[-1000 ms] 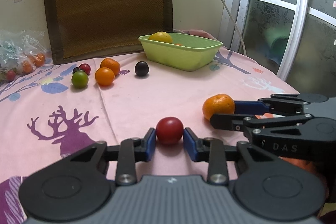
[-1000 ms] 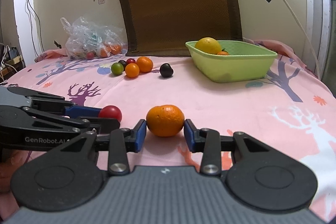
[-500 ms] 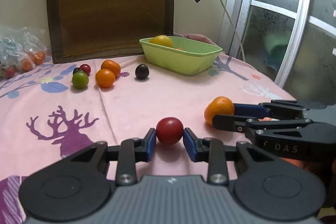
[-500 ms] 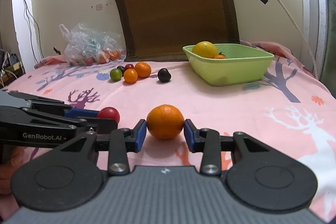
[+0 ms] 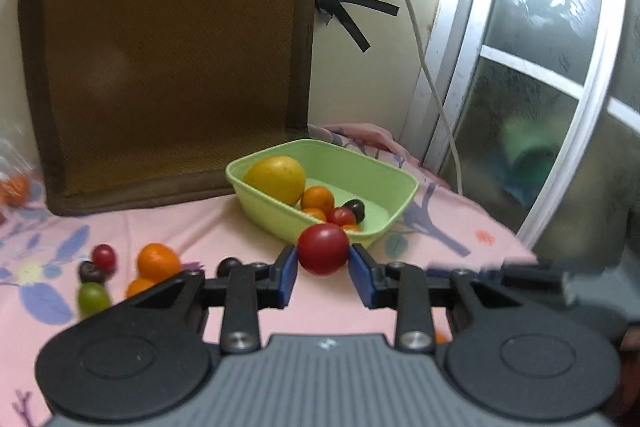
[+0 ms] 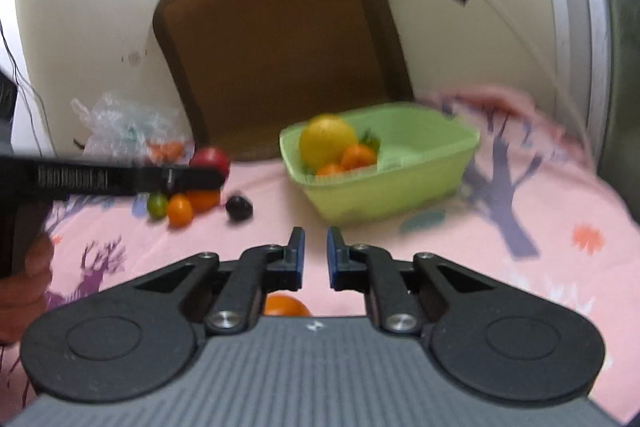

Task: Organize fruits
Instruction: 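Carry the tangerine and red tomato into the green bowl and open both tools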

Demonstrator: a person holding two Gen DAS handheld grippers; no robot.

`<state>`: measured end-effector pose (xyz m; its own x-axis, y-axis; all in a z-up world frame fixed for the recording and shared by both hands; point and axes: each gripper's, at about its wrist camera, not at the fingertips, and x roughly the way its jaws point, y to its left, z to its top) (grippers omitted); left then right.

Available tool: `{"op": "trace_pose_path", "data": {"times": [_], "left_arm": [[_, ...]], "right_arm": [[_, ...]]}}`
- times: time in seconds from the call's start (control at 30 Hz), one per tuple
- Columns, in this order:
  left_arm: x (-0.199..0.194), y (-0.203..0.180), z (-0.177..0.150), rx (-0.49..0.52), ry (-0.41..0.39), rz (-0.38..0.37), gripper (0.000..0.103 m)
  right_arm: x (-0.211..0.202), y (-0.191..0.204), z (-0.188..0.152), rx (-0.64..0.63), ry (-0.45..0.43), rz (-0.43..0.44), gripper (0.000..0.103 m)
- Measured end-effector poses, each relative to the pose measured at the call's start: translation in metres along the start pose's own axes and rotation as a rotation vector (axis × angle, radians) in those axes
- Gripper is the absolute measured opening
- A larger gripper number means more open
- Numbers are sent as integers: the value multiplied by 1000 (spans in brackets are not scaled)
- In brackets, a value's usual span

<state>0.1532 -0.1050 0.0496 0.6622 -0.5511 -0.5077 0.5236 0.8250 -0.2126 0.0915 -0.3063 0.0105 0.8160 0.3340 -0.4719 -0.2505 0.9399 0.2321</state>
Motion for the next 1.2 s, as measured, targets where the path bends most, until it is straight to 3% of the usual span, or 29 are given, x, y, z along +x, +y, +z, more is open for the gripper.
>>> {"op": "trace_pose_path", "data": {"times": [0.07, 0.13, 0.27, 0.43, 0.5, 0.63, 0.83, 1.07, 1.2], "left_arm": [[4, 0, -2, 1, 0, -6, 30], [8, 1, -4, 1, 9, -7, 30], [9, 4, -7, -1, 19, -11, 30], [7, 4, -2, 12, 9, -15, 30], [10, 1, 1, 23, 9, -21, 30], [23, -9, 12, 59, 20, -26, 30], [57, -21, 45, 58, 30, -47, 30], [110, -22, 60, 28, 95, -56, 31], [126, -26, 58, 34, 105, -44, 44]], "right_arm": [[0, -5, -8, 15, 28, 25, 17], [-2, -9, -14, 43, 45, 65, 28], [-13, -9, -15, 75, 7, 169, 67], [-14, 11, -31, -93, 78, 104, 66], [-11, 20, -40, -168, 103, 63, 41], [-11, 17, -27, -178, 41, 24, 41], [4, -22, 30, -94, -168, -56, 41], [60, -60, 47, -74, -109, -147, 42], [57, -62, 42, -90, -143, -177, 49]]}}
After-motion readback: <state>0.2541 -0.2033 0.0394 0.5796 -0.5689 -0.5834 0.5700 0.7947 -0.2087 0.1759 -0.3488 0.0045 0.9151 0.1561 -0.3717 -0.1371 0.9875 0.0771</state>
